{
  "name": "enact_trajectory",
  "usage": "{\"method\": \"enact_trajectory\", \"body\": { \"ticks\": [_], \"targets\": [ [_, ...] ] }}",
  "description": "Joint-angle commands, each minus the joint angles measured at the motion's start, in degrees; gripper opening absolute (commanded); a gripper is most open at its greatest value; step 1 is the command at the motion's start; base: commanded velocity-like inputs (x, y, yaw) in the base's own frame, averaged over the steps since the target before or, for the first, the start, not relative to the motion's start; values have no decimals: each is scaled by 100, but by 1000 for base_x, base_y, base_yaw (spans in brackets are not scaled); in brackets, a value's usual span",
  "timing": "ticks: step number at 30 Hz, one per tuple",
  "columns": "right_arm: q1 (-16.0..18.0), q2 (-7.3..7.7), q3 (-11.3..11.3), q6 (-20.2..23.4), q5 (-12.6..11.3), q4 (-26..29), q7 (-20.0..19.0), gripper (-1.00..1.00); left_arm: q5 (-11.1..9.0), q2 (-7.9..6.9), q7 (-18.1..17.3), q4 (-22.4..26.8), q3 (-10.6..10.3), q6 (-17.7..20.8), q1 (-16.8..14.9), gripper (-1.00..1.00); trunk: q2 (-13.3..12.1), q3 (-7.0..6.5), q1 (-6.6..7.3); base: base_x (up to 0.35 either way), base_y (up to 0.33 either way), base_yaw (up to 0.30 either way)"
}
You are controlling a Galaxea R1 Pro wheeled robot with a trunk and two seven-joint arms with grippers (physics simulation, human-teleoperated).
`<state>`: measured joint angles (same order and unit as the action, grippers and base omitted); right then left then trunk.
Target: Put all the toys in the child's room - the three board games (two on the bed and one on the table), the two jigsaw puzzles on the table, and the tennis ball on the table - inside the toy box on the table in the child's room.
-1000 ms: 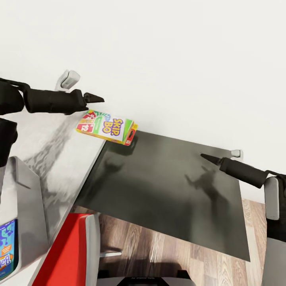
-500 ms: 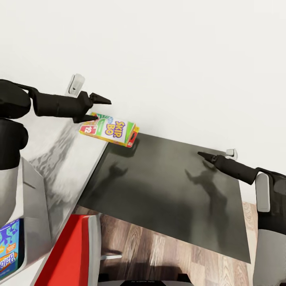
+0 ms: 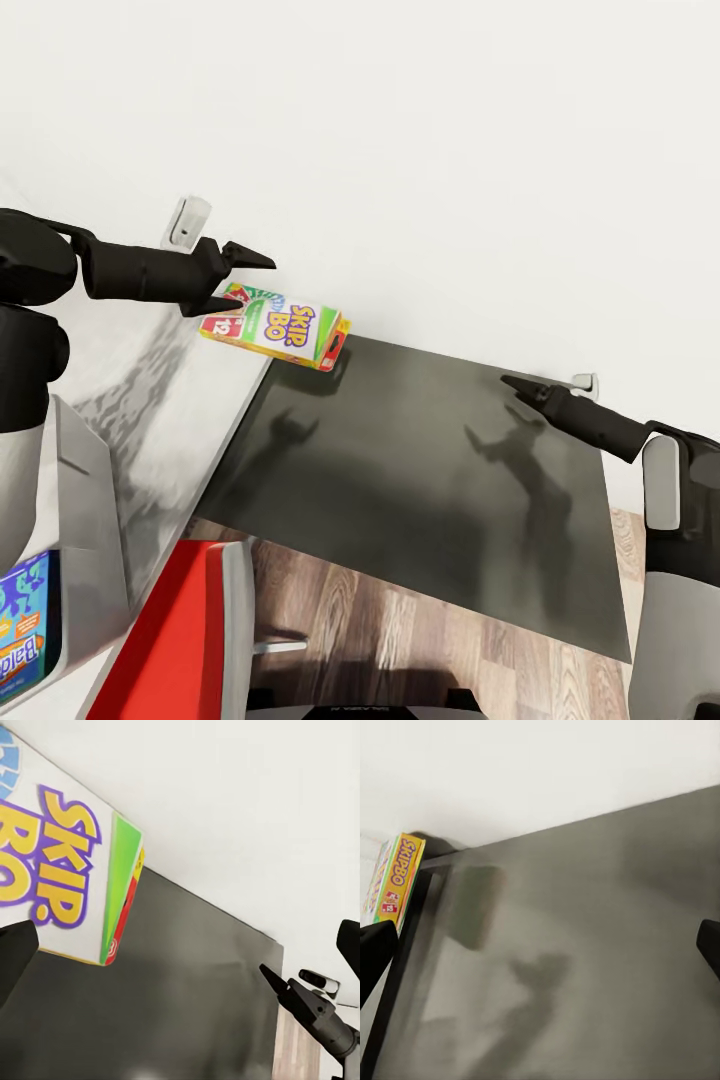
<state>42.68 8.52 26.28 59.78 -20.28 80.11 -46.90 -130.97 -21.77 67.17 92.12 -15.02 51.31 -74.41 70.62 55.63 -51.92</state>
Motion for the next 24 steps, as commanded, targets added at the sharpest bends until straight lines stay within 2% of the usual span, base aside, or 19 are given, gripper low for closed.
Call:
{"method": "enact_trajectory", "body": {
  "ticks": [1,8,11,17,24],
  "targets": [
    [5,-1,8,22,28,0,-39,100,-51,-2,58,1,-2,11,-6,100,3,4,0,0,0,0],
    [-51,-10,-18,22,67,66,-39,100,-32,-30,13,1,-5,63,45,100,3,4,0,0,0,0],
    [-142,-21,-37,22,-31,162,-27,100,-63,-101,-14,0,-7,122,84,100,3,4,0,0,0,0],
    [-183,-26,-42,22,-293,475,-22,100,-79,-130,-20,4,-3,145,97,100,3,4,0,0,0,0],
    [-190,-26,-53,22,-305,487,-21,100,-117,-136,-20,8,-8,144,-11,100,3,4,0,0,0,0]
  ]
}}
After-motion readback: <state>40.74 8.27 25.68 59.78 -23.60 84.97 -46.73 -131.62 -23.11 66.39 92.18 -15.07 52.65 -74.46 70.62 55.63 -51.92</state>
